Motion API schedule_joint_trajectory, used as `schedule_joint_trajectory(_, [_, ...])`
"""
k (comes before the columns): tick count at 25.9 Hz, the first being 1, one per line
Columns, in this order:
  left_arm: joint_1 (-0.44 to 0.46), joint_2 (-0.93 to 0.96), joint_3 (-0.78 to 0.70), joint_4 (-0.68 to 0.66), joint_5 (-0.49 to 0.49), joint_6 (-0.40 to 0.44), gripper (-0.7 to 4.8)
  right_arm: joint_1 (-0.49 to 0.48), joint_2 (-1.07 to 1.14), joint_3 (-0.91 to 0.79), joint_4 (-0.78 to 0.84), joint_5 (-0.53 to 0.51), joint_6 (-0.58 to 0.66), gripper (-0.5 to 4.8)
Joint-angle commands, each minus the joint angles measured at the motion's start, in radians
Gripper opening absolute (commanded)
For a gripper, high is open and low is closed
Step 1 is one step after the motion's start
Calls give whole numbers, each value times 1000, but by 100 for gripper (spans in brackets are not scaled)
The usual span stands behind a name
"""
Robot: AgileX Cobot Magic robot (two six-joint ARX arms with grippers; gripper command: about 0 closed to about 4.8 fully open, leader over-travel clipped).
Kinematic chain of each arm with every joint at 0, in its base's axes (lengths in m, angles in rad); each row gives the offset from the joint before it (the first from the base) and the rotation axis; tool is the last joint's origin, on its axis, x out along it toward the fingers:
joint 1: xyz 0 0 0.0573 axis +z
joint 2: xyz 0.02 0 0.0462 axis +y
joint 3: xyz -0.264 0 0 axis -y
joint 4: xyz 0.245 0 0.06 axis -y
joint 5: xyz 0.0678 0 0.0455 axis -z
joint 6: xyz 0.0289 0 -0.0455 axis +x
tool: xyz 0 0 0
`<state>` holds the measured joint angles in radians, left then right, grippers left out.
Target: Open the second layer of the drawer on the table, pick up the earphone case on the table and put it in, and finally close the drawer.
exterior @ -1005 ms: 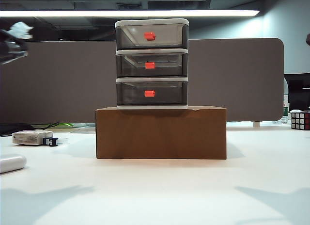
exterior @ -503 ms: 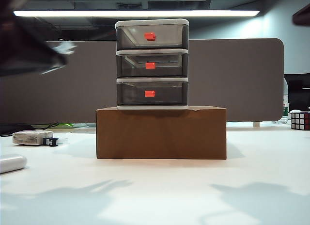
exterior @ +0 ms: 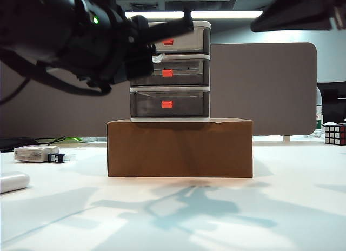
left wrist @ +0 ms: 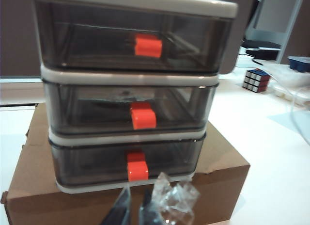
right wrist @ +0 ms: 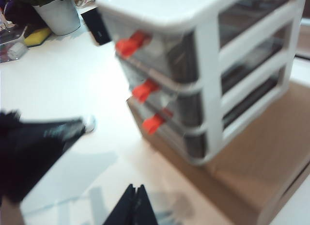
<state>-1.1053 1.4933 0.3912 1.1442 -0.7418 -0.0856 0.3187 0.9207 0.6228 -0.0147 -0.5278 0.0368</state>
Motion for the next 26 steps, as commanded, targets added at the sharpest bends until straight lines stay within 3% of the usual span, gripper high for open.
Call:
schedule_joint_trajectory(1, [3, 76, 53, 75, -44, 8, 33, 2, 116, 123, 48, -49, -35, -5])
schedule_joint_trajectory(3, [10, 115, 92, 76, -44, 36, 100, 3, 196, 216, 48, -74, -60, -5])
schedule_joint_trajectory(5, [11, 134, 114, 76, -48, 61, 123, 3, 252, 280, 49, -109, -64, -5])
schedule_joint_trajectory(12, [18, 180, 172, 58, -146, 117, 122, 4, 416, 456, 50, -143, -79, -5])
schedule_joint_trajectory(18, [25, 212, 205, 43, -126, 115, 122, 5, 489, 529, 46, -203, -79, -5])
schedule_joint_trajectory(23, [47, 217, 206, 46, -131, 105, 122, 16, 484, 528, -37, -350, -109, -5])
schedule_joint_trajectory(24, [66, 217, 206, 47, -123, 84, 122, 26, 483, 528, -74, -401, -146, -5])
schedule_joint_trajectory(26, [98, 217, 206, 47, -93, 71, 122, 53, 483, 528, -146, -409, -213, -5])
